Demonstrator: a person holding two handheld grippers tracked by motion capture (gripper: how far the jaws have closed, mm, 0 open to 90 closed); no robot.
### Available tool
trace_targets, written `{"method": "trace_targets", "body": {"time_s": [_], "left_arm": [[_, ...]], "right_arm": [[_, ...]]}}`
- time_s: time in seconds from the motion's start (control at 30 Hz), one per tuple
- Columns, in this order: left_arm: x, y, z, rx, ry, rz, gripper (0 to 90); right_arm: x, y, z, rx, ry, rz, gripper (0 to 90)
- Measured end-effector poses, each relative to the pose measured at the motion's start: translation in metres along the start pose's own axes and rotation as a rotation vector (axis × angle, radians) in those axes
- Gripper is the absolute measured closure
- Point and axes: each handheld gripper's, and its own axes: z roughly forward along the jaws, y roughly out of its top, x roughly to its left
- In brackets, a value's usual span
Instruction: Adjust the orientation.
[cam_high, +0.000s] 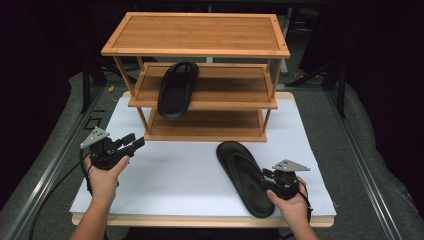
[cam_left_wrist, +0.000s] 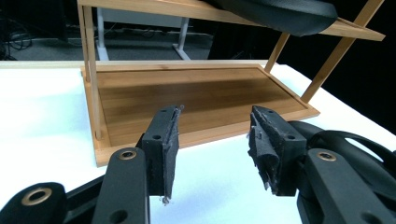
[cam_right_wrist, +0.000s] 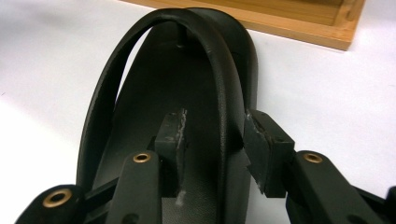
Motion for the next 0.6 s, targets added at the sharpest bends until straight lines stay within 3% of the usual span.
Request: {"method": "trace_targets", "body": {"time_s": [0.13,0.17,0.23,0.27,0.33,0.47,0.53,0.6], "left_arm": [[-0.001,0.001,-0.001,-0.006,0.000,0.004,52.2],[-0.001,0.001,-0.001,-0.005,0.000,0.003,52.2],[0.000,0.000,-0.001,-0.005,0.001,0.000,52.2],[0.001,0.000,-0.001,-0.002,-0.001,-0.003,52.2],[0.001,-0.001,-0.001,-0.002,-0.001,-0.004,52.2],[0.002,-0.001,-0.001,-0.004,-0.001,-0.007,52.2],[0.003,-0.001,-0.002,-0.008,-0.001,-0.013,52.1],[0.004,-0.001,-0.002,-0.006,0.002,-0.015,52.1]], "right_arm": [[0.012,0.006,-0.005,-0.058,-0.006,-0.023,56.2],[0.024,0.009,-0.007,-0.101,0.034,-0.048,56.1],[0.026,0.010,-0.007,-0.106,0.052,-0.045,56.3],[0.038,0.012,-0.004,-0.083,0.066,-0.034,57.1],[0.040,0.011,-0.002,-0.076,0.076,-0.041,58.1],[0.051,0.008,0.008,-0.029,0.053,-0.068,65.3],[0.053,0.007,0.011,-0.029,0.089,-0.073,67.3],[0.056,0.006,0.013,-0.017,0.085,-0.089,68.6]]}}
